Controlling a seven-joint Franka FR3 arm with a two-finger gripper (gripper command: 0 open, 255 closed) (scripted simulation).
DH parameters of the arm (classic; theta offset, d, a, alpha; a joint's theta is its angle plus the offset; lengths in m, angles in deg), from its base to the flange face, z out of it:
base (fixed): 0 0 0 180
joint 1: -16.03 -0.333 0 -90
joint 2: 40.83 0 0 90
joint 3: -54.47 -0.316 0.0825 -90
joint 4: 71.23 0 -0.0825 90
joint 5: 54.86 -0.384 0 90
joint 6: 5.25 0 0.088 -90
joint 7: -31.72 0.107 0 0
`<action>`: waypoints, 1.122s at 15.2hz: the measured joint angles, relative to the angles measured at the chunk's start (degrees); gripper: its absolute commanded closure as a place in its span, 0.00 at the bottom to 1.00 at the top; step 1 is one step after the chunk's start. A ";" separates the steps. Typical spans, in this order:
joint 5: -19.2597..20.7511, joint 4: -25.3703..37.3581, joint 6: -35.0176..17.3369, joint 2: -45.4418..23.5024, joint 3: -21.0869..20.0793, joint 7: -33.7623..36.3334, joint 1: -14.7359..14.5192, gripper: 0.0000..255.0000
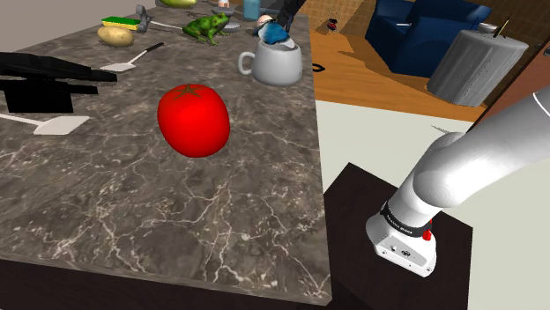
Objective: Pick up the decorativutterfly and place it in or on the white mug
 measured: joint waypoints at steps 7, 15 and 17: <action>-0.09 -1.02 -0.99 0.59 0.01 -0.14 0.00 1.00; 0.00 -0.25 0.04 0.29 0.06 -0.06 0.01 0.00; 0.14 1.78 2.74 0.97 0.40 0.08 0.13 0.00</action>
